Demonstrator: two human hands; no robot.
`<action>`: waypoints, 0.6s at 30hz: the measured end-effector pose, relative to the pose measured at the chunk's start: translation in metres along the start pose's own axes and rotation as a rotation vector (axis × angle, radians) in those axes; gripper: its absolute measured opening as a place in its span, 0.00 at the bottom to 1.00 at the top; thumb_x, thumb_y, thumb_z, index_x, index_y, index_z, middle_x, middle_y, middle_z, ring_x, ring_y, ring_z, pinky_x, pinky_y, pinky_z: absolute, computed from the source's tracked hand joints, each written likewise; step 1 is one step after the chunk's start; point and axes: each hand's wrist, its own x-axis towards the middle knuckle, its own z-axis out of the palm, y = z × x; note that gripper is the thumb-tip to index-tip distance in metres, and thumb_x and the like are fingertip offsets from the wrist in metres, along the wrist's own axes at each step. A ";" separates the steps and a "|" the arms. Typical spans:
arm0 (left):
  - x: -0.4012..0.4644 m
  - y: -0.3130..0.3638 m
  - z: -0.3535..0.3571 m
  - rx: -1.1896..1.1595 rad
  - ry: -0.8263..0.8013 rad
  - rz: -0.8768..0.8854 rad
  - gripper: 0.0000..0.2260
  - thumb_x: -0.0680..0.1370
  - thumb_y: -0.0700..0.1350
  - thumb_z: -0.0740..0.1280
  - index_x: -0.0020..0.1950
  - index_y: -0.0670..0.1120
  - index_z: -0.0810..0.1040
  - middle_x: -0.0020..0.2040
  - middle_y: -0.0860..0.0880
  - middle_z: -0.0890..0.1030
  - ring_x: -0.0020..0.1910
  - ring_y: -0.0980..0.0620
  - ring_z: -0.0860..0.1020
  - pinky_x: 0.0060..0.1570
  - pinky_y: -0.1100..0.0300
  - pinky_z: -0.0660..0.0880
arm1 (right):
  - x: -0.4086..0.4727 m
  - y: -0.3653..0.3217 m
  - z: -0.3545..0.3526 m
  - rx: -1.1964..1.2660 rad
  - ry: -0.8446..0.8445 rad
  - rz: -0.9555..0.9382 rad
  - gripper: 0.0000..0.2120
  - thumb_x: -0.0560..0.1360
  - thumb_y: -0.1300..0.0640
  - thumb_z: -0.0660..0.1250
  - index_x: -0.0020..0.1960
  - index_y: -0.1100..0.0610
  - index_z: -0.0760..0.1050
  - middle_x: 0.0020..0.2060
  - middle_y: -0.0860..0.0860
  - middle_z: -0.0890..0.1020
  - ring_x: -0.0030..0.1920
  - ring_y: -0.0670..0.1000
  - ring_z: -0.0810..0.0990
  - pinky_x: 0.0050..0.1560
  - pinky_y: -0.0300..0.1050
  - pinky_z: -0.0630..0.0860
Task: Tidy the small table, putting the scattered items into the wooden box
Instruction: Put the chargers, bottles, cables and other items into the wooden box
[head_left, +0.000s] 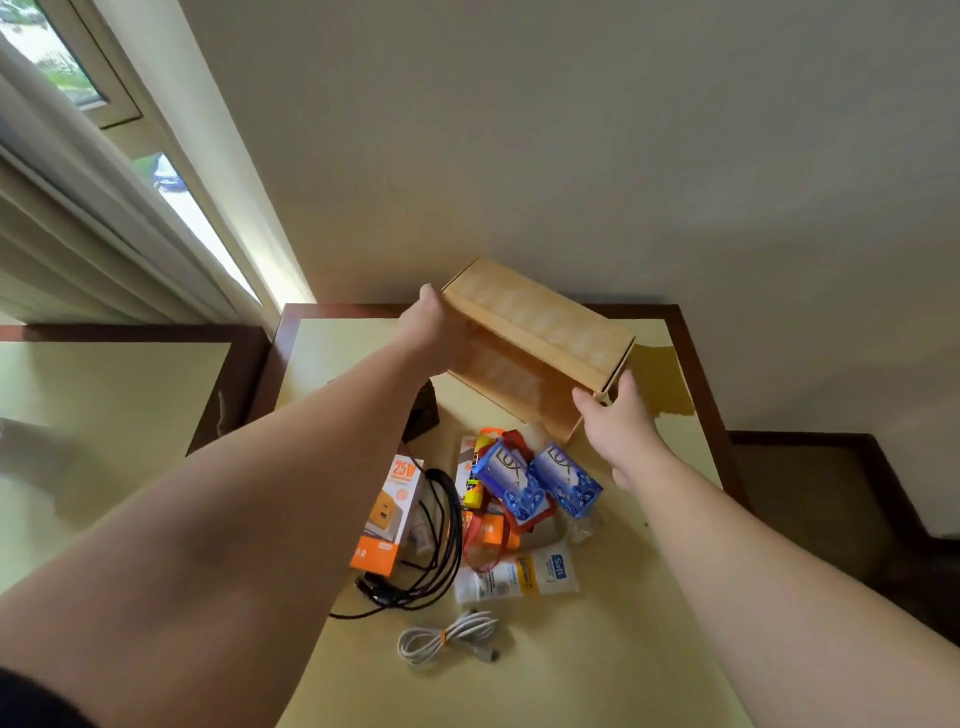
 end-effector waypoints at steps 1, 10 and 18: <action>0.002 -0.001 0.000 0.011 0.031 0.033 0.12 0.82 0.48 0.64 0.58 0.47 0.62 0.51 0.44 0.75 0.48 0.43 0.73 0.47 0.54 0.70 | 0.001 0.000 0.000 0.027 0.014 -0.014 0.36 0.85 0.51 0.63 0.85 0.48 0.46 0.81 0.52 0.62 0.80 0.58 0.63 0.74 0.59 0.67; -0.043 0.014 -0.024 -0.377 0.301 0.231 0.01 0.85 0.45 0.56 0.55 0.48 0.64 0.42 0.49 0.78 0.40 0.45 0.78 0.42 0.44 0.78 | -0.037 -0.001 -0.034 0.011 0.209 -0.355 0.31 0.86 0.57 0.61 0.85 0.48 0.52 0.63 0.38 0.73 0.54 0.30 0.70 0.42 0.14 0.63; -0.169 -0.012 -0.049 -0.368 0.470 0.254 0.08 0.86 0.50 0.60 0.63 0.51 0.71 0.51 0.54 0.82 0.52 0.44 0.83 0.48 0.42 0.80 | -0.129 0.015 -0.077 -0.083 0.178 -0.474 0.29 0.82 0.43 0.61 0.82 0.43 0.61 0.65 0.39 0.80 0.59 0.31 0.78 0.57 0.30 0.73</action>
